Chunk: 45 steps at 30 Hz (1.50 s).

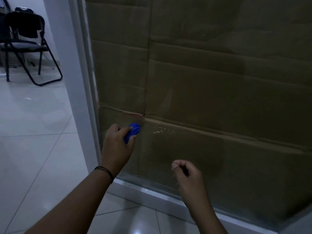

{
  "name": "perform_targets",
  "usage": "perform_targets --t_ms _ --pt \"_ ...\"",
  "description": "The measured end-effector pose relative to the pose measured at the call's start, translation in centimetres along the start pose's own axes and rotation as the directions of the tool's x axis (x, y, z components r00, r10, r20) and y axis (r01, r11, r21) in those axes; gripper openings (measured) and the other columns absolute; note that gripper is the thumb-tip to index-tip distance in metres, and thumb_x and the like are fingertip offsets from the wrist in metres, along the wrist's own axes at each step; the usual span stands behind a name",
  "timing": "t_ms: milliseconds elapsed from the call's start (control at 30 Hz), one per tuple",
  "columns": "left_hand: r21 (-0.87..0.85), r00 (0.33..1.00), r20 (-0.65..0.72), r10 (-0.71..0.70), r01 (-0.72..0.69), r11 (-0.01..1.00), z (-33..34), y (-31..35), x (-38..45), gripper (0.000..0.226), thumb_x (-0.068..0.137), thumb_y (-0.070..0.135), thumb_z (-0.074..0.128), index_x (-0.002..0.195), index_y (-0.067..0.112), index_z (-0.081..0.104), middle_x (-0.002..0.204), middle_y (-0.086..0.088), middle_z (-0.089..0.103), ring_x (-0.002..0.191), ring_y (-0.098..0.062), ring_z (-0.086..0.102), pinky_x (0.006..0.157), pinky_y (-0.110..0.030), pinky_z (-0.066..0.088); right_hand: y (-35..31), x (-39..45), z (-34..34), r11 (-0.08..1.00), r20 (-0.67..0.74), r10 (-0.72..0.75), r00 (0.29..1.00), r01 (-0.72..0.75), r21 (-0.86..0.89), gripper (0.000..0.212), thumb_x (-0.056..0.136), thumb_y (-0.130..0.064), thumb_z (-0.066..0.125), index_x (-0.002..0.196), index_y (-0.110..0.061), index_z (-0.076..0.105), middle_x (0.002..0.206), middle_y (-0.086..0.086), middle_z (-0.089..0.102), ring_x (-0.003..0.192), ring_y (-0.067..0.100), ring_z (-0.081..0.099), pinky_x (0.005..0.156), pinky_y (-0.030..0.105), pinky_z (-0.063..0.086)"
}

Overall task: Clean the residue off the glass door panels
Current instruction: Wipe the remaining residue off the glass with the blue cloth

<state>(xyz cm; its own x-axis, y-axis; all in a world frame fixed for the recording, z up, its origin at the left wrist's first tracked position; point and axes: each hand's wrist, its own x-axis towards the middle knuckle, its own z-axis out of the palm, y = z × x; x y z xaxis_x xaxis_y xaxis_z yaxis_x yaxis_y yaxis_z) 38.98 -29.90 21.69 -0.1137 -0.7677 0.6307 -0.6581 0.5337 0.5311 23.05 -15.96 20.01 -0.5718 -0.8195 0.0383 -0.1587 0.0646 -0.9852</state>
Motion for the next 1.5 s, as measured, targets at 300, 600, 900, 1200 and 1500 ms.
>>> perform_targets --t_ms 300,600,900,1200,1500 --pt "-0.155 0.986 -0.027 0.165 -0.167 0.974 5.4 8.3 -1.2 0.02 0.072 -0.003 0.074 0.092 0.001 0.07 0.084 -0.017 0.06 0.075 -0.029 0.058 0.071 -0.021 0.038 2.3 0.0 -5.3 0.999 -0.088 0.036 0.995 -0.033 0.034 0.013 0.087 -0.015 0.061 0.077 -0.018 0.068 0.064 -0.003 0.062 0.053 0.001 0.05 0.053 0.016 0.041" --pt "-0.431 0.939 0.214 0.269 -0.157 0.888 8.5 17.9 -5.5 0.018 0.084 0.019 0.068 0.102 0.016 0.07 0.095 0.001 0.067 0.085 -0.009 0.059 0.077 -0.015 0.041 2.4 -0.4 -10.7 0.976 -0.244 0.162 0.956 -0.119 0.183 0.015 0.093 -0.015 0.053 0.084 -0.019 0.065 0.074 0.002 0.067 0.062 0.013 0.057 0.058 0.032 0.046" --pt "-0.658 0.671 0.729 -0.133 0.741 0.131 4.2 17.3 -9.1 0.019 0.089 0.012 0.06 0.106 0.003 0.06 0.101 -0.019 0.07 0.085 -0.025 0.066 0.073 -0.032 0.054 -0.2 -3.2 -9.2 0.978 -0.075 0.014 0.997 0.002 0.21 0.026 0.084 -0.014 0.066 0.105 -0.029 0.063 0.09 -0.006 0.072 0.082 0.005 0.067 0.063 0.017 0.05" --pt "-0.589 0.585 0.808 0.071 0.806 0.06 0.2 15.7 -8.0 0.043 0.079 0.016 0.062 0.121 0.01 0.057 0.108 -0.012 0.069 0.089 -0.021 0.066 0.072 -0.031 0.053 -3.0 -4.8 -9.8 0.925 0.06 0.102 0.993 -0.117 0.361 0.019 0.09 -0.009 0.053 0.099 -0.02 0.065 0.086 0.006 0.072 0.063 0.011 0.061 0.051 0.024 0.043" --pt "-0.706 0.733 0.67 -0.118 0.679 0.202 -1.7 16.1 -8.1 0.032 0.083 -0.002 0.065 0.112 0.008 0.058 0.086 -0.012 0.07 0.074 -0.019 0.067 0.061 -0.026 0.056 -4.4 -6.4 -8.7 0.986 -0.046 -0.157 0.987 0.154 -0.056 0.033 0.074 -0.032 0.075 0.106 -0.026 0.066 0.096 -0.01 0.068 0.083 0.001 0.064 0.069 0.018 0.05"
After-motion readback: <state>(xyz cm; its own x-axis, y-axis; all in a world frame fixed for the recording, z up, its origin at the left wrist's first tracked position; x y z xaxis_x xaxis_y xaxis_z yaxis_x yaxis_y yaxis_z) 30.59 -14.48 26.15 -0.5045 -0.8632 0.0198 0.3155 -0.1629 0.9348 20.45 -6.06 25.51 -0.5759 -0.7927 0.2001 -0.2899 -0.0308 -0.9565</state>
